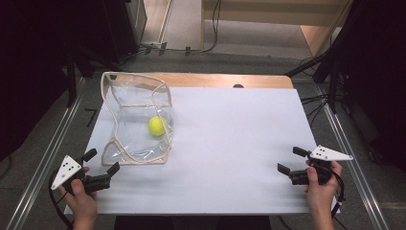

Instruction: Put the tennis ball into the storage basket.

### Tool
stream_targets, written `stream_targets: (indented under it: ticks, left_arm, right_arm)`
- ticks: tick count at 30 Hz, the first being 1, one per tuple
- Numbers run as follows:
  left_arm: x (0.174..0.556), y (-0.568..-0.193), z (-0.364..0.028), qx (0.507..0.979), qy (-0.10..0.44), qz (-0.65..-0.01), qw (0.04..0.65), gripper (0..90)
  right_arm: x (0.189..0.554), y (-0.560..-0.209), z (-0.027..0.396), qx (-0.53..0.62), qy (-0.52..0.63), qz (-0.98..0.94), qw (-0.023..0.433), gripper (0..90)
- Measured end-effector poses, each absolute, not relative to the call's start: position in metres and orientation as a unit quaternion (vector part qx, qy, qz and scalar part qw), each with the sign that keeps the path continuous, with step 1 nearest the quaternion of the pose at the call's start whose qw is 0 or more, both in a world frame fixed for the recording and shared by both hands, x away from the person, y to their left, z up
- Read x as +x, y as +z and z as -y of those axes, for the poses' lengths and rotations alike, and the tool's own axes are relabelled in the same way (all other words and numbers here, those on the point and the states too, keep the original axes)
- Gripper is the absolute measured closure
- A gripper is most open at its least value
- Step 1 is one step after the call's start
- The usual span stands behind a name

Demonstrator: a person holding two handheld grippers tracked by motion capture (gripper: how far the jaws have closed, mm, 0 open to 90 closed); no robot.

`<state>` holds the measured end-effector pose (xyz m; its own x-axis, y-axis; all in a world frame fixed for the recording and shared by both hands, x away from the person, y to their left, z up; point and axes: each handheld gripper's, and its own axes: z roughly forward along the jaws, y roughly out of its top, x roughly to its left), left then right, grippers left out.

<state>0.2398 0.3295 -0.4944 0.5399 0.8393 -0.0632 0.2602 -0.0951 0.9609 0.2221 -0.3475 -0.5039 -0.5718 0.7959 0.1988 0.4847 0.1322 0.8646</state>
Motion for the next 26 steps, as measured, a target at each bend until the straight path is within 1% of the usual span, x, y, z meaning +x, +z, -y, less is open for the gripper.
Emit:
stream_targets:
  ticks: [10,15,22,26]
  left_arm:
    - [0.239,-0.495,-0.33,0.688,0.268,-0.398,0.545,0.0]
    - [0.239,-0.494,-0.33,0.69,0.268,-0.397,0.543,0.0]
    - [0.24,-0.495,-0.329,0.693,0.268,-0.396,0.54,0.0]
    - [0.241,-0.495,-0.329,0.694,0.268,-0.396,0.539,0.0]
  right_arm:
    - [0.199,-0.514,0.363,0.452,0.517,-0.704,0.179,0.0]
    - [0.189,-0.519,0.368,0.451,0.539,-0.683,0.198,0.0]
    - [0.19,-0.525,0.367,0.452,0.536,-0.679,0.215,0.0]
    - [0.192,-0.525,0.364,0.46,0.523,-0.685,0.215,0.0]
